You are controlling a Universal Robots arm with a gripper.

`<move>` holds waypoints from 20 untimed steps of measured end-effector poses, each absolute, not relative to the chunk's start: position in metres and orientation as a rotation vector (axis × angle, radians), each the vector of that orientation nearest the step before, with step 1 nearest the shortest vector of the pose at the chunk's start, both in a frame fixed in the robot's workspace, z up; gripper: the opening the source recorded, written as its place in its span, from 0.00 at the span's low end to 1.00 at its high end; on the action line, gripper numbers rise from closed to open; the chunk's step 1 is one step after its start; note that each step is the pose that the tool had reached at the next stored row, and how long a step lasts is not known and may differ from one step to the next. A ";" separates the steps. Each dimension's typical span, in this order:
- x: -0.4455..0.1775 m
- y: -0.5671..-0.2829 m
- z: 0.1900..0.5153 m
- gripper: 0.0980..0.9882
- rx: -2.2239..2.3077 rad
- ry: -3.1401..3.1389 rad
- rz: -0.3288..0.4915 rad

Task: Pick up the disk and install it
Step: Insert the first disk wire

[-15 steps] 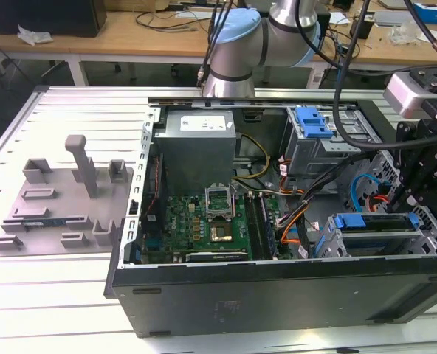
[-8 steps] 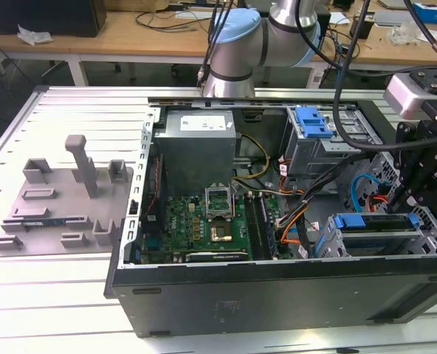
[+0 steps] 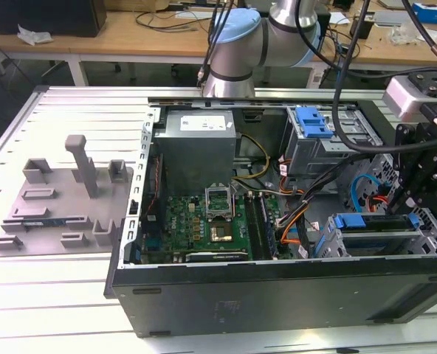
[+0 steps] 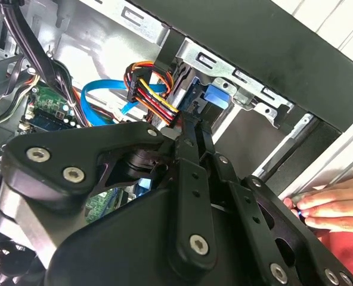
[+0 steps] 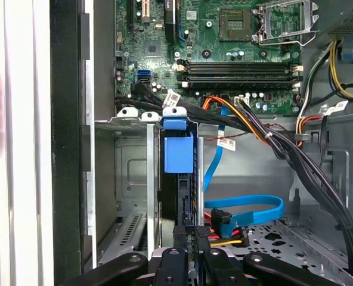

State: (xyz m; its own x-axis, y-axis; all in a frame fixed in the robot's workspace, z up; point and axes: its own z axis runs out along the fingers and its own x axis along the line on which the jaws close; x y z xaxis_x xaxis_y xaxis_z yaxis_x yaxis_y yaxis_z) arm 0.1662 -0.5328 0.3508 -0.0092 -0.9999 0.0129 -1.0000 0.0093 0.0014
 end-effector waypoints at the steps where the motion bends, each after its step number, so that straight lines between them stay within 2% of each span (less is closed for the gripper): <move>1: 0.166 -0.533 0.351 0.08 2.204 -2.224 0.013; 20: 0.167 -0.533 0.346 0.08 2.163 -2.264 0.012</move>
State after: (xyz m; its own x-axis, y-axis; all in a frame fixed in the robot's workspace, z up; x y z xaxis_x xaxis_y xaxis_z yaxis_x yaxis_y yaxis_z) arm 0.1667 -0.5328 0.3463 -0.0454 -0.9989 0.0128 -0.9990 0.0455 0.0014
